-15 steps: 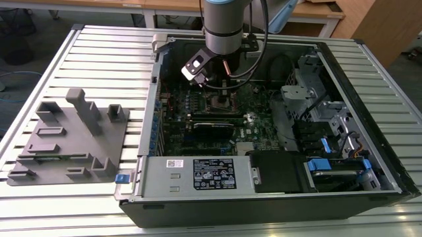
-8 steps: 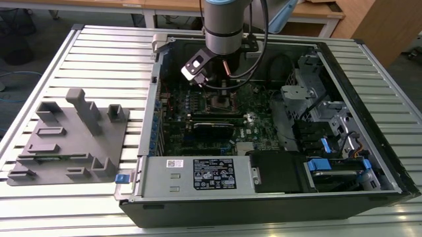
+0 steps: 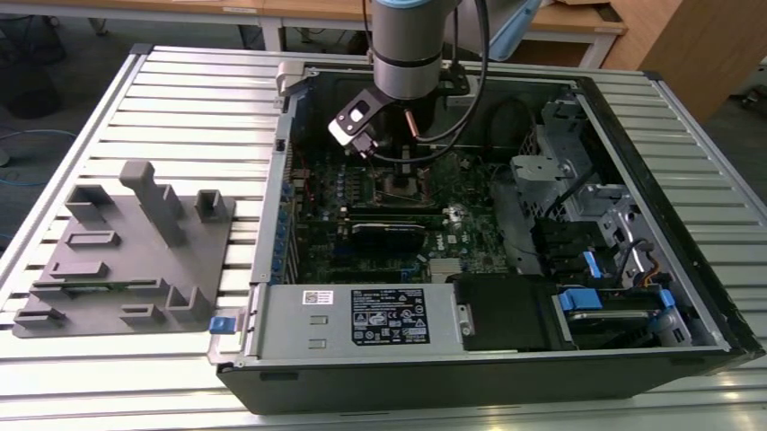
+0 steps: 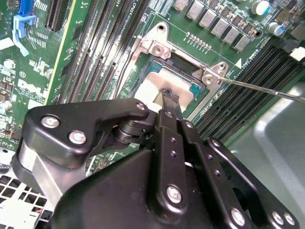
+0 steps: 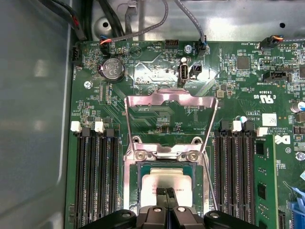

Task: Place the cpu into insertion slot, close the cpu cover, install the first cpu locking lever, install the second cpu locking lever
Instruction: 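Place the cpu into insertion slot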

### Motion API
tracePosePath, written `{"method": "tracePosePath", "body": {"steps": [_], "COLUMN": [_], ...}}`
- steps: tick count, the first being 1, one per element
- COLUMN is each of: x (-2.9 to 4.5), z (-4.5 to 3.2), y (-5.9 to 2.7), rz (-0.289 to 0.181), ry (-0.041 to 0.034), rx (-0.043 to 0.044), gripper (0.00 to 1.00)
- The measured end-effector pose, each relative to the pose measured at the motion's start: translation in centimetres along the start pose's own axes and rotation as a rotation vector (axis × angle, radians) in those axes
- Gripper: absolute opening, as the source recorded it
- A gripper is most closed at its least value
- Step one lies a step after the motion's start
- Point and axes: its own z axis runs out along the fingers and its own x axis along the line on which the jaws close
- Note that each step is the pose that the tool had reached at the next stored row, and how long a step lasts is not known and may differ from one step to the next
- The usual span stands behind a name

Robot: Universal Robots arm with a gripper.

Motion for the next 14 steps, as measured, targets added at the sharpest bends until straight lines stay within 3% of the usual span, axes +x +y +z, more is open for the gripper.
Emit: {"method": "tracePosePath", "body": {"steps": [14], "x": [-0.02], "z": [0.43], "y": [-0.05], "rz": [0.000], "ry": [-0.0011], "rx": [0.0009], "gripper": [0.11]}}
